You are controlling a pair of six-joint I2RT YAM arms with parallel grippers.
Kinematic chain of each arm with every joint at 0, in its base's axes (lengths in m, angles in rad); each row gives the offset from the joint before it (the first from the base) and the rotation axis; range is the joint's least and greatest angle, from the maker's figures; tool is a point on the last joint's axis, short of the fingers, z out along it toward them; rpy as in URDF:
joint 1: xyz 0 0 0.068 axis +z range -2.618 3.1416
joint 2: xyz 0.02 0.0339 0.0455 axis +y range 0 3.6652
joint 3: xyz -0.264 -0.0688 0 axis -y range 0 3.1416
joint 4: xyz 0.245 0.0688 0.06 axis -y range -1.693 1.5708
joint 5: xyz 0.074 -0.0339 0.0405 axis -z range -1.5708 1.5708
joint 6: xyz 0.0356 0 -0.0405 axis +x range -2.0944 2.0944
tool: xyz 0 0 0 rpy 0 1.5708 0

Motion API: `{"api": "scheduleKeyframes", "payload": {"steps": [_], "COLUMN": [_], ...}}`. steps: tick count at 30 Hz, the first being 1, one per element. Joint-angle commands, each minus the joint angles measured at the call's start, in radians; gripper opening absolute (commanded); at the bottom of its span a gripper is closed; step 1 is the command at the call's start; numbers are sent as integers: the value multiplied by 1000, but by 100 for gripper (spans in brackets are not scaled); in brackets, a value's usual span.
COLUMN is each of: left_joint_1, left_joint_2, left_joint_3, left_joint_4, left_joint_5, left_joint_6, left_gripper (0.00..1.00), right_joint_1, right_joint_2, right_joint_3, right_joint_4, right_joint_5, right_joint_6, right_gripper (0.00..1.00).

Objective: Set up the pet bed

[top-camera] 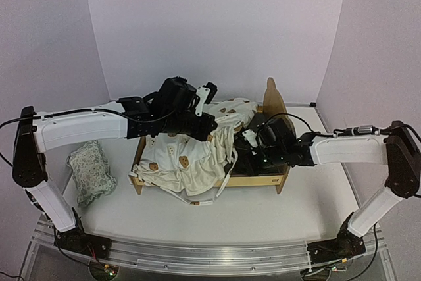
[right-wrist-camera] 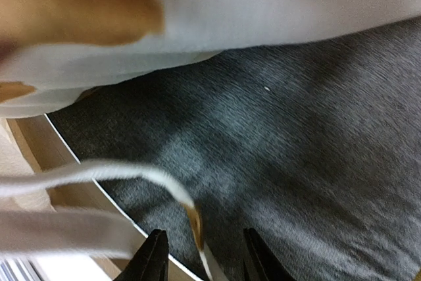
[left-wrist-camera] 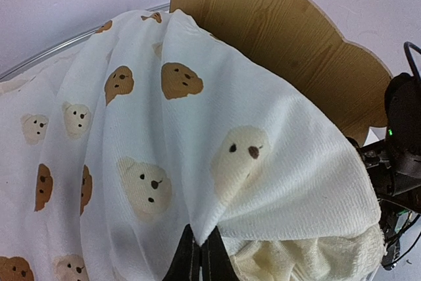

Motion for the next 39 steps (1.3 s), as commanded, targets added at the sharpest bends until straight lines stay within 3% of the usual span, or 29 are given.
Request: {"api": "scheduleKeyframes", "payload": {"steps": [1, 9, 16, 19, 30, 39], "left_joint_1": [-1, -1, -1, 0, 0, 0], "left_joint_2": [-66, -87, -95, -102, -122, -111], "left_joint_3": [14, 7, 6, 2, -7, -10], "left_joint_4": [-16, -23, -31, -33, -39, -30], "left_joint_5": [-18, -27, -39, -44, -46, -15], "left_joint_6": [-12, -12, -10, -8, -6, -7], "left_gripper": [0, 0, 0, 0, 0, 0], "right_joint_1": [4, -4, -6, -6, -4, -4], "right_joint_2": [40, 58, 50, 40, 83, -3], "right_joint_3": [60, 13, -21, -36, -75, -174], "right_joint_4": [13, 131, 214, 255, 438, 418], "right_joint_5": [-24, -68, -147, -190, -227, -162], "right_joint_6": [-44, -64, -27, 19, 167, 39], "right_gripper": [38, 28, 6, 0, 0, 0]}}
